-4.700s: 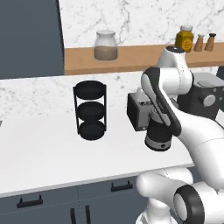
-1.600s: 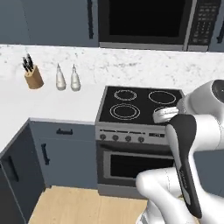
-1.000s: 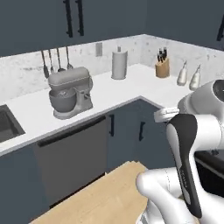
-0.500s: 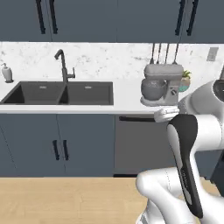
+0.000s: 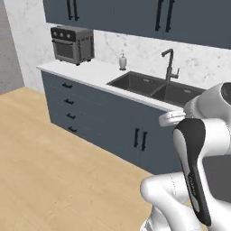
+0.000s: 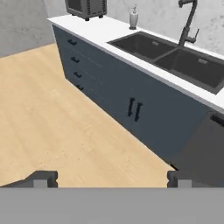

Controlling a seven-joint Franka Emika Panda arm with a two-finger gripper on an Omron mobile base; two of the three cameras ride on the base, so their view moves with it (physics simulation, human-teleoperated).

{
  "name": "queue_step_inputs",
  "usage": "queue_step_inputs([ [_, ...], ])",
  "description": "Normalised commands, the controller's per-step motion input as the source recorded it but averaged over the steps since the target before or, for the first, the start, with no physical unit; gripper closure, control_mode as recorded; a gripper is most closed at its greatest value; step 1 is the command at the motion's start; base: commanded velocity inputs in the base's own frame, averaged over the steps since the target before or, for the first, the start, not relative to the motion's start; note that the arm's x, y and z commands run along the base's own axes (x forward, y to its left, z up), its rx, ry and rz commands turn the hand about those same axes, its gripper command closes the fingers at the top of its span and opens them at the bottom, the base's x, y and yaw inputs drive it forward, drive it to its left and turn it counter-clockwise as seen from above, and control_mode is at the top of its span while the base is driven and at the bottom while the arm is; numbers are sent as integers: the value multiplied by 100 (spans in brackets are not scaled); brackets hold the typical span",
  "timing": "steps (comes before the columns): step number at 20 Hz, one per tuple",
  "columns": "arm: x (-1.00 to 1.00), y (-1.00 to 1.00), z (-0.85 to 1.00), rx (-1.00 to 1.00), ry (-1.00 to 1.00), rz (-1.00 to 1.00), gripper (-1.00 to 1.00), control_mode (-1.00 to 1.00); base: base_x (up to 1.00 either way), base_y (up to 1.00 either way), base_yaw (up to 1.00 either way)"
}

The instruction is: Navigate to the toaster oven.

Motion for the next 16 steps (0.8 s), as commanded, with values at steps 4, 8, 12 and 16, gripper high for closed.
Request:
queue_step_inputs([
  [4, 0, 0, 0, 0, 0, 0, -100, 100, 100, 13, 27],
  [8, 0, 0, 0, 0, 0, 0, -100, 100, 100, 39, 9],
  [12, 0, 0, 0, 0, 0, 0, -100, 100, 100, 64, 0],
  [16, 0, 0, 0, 0, 0, 0, -100, 100, 100, 79, -6],
])
